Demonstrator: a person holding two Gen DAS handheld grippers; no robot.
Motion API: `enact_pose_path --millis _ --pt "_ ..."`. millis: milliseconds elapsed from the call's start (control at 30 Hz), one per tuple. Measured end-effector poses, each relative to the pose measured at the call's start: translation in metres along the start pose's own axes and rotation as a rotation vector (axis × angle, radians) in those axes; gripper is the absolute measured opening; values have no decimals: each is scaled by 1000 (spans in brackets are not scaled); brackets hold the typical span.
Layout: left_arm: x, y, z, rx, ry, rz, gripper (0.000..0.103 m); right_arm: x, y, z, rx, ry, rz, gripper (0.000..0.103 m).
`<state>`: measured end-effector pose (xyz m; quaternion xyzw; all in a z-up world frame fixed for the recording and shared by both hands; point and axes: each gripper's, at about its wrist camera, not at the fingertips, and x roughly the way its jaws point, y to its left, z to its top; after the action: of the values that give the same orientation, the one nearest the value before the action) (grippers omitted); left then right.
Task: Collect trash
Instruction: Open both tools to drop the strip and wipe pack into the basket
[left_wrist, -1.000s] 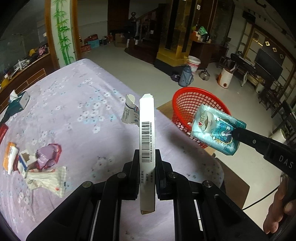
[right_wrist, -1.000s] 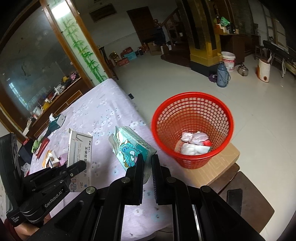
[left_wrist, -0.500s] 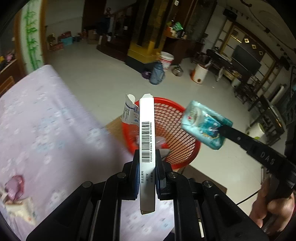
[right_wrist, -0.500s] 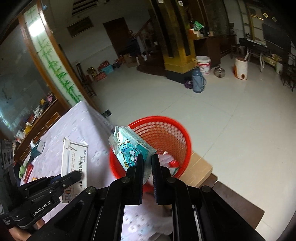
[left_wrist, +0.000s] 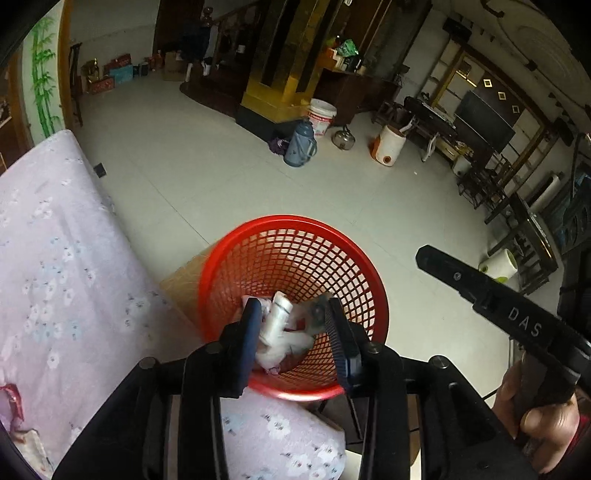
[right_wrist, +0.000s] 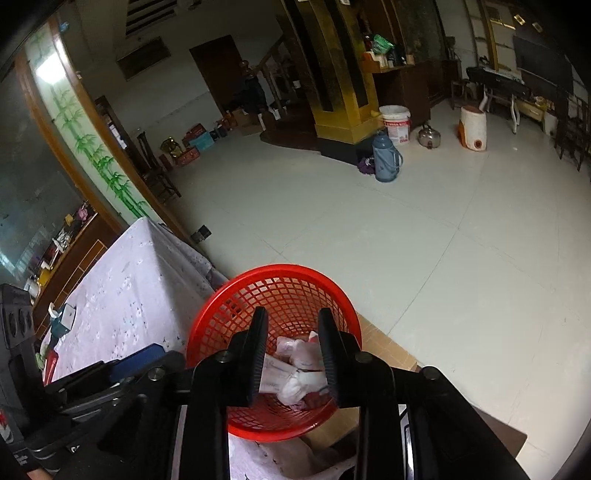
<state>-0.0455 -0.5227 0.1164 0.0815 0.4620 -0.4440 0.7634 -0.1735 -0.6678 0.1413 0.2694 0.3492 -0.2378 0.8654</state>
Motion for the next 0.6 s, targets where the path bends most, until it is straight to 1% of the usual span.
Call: enact_pose_path --millis 33,100,133,167,267,367,600 --pt "-5 2 -3 -1 -7 8 34 -2 2 -1 -9 -3 2 31" --pt "-17 7 -11 -12 -15 21 34 -5 8 -5 -26 4 6 36" --pt "-26 11 -17 -17 -24 34 34 -6 11 -8 -28 10 15 39" --pt "-31 14 -20 -22 -28 44 35 -8 17 -14 -31 17 33 41" --pt "-52 27 -35 -47 -46 66 38 -8 35 -28 -50 50 73 41" --pt "-72 44 -53 -78 -57 101 39 -6 63 -50 -94 92 120 43" --pt "-121 90 -100 -185 -74 163 40 -3 123 -90 -187 160 196 44"
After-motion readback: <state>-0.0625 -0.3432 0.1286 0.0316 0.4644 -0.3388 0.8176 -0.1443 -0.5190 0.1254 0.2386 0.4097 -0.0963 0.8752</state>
